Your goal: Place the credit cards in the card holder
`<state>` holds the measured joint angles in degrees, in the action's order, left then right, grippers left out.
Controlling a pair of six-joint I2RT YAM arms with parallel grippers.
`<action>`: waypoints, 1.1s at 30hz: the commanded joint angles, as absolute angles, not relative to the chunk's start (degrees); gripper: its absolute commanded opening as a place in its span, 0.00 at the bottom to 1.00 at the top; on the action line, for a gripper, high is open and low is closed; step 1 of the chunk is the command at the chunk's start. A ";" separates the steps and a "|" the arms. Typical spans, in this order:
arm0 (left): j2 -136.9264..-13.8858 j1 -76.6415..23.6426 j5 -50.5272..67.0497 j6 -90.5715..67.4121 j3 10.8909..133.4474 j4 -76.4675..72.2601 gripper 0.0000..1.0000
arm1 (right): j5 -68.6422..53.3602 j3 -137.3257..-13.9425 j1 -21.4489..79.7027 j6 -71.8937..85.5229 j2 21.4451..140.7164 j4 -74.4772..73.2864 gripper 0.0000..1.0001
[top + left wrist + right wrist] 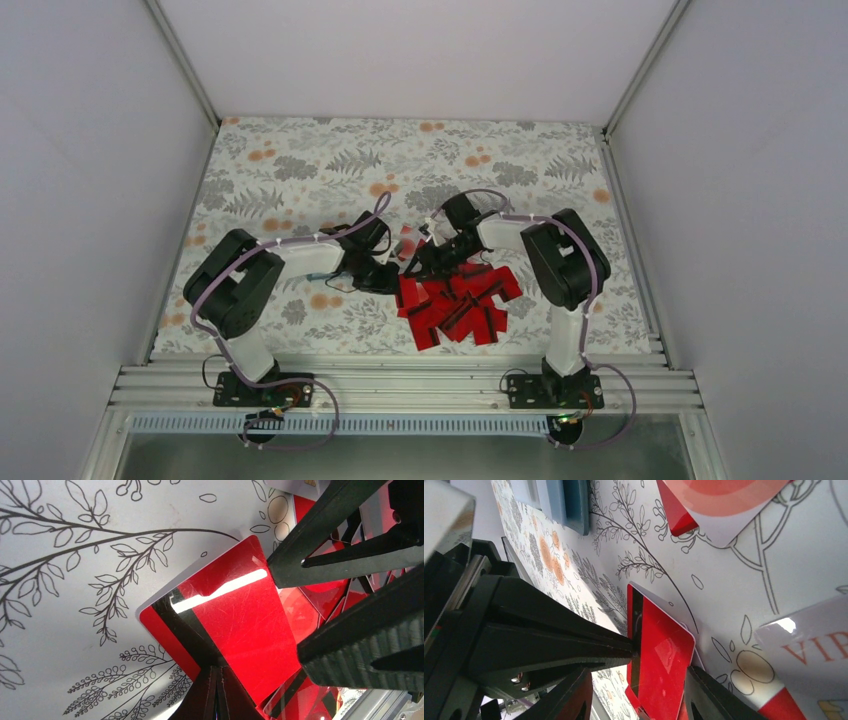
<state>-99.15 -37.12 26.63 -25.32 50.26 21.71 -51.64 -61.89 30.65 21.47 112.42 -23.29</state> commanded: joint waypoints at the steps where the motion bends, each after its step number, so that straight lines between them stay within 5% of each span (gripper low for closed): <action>1: -102.52 -37.46 23.81 -23.23 49.17 22.88 0.02 | -51.21 -62.28 30.41 22.02 114.95 -21.73 0.47; 15: -102.38 -37.29 24.18 -21.13 49.02 22.05 0.02 | -68.38 -60.94 29.35 20.49 113.08 -16.78 0.41; 33: -99.02 -33.79 31.51 -19.41 44.42 13.73 0.02 | -74.05 -61.63 29.64 14.44 117.83 -18.88 0.35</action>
<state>-97.82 -34.52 31.55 -21.26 46.59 18.13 -69.14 -61.12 27.94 16.67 116.09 -18.33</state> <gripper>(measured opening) 0.026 0.360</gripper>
